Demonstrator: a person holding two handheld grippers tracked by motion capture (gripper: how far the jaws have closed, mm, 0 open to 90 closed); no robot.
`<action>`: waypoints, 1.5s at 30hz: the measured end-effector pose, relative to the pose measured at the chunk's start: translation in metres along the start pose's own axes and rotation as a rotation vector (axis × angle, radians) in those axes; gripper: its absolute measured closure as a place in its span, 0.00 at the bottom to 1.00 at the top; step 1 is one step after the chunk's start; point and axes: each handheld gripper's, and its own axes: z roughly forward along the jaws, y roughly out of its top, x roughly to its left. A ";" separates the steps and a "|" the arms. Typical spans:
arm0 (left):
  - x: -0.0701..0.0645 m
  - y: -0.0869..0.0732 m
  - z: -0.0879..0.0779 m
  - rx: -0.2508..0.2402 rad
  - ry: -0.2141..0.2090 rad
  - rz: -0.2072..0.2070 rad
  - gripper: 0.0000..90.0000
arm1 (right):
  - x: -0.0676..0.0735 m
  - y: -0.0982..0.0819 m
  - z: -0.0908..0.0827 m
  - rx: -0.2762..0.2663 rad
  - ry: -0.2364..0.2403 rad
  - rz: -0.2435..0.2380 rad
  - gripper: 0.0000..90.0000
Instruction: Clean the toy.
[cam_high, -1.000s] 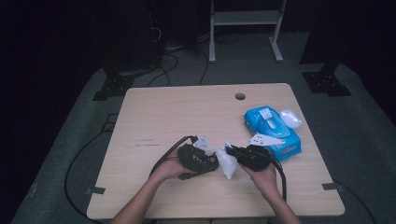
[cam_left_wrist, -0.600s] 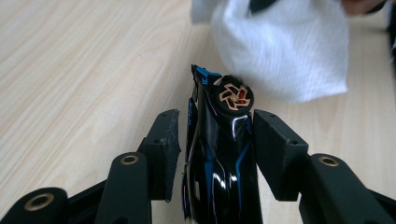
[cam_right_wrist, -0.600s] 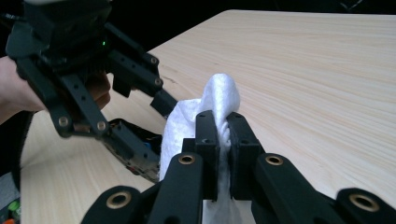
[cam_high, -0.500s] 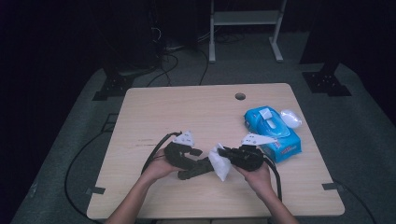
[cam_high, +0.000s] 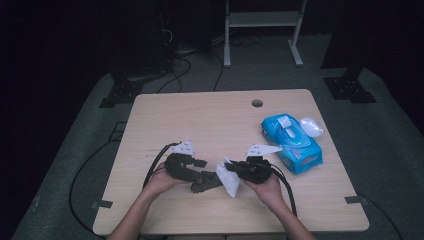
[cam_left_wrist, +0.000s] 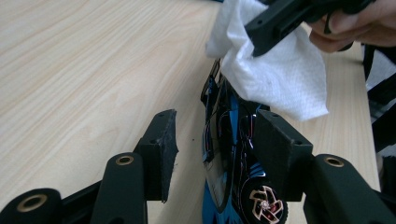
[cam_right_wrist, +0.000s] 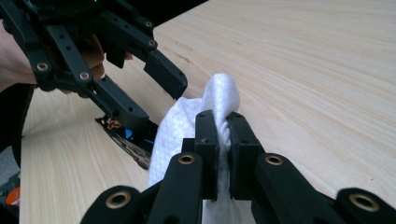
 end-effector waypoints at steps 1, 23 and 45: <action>0.000 0.000 0.001 -0.001 -0.001 -0.004 0.55 | 0.000 0.000 0.000 0.002 0.000 -0.002 0.93; -0.045 -0.011 0.024 0.070 0.045 0.142 0.37 | 0.024 -0.033 -0.028 0.059 0.005 -0.105 0.93; -0.047 -0.021 0.051 0.171 0.100 0.174 0.23 | 0.029 -0.046 -0.026 0.148 -0.006 -0.135 0.93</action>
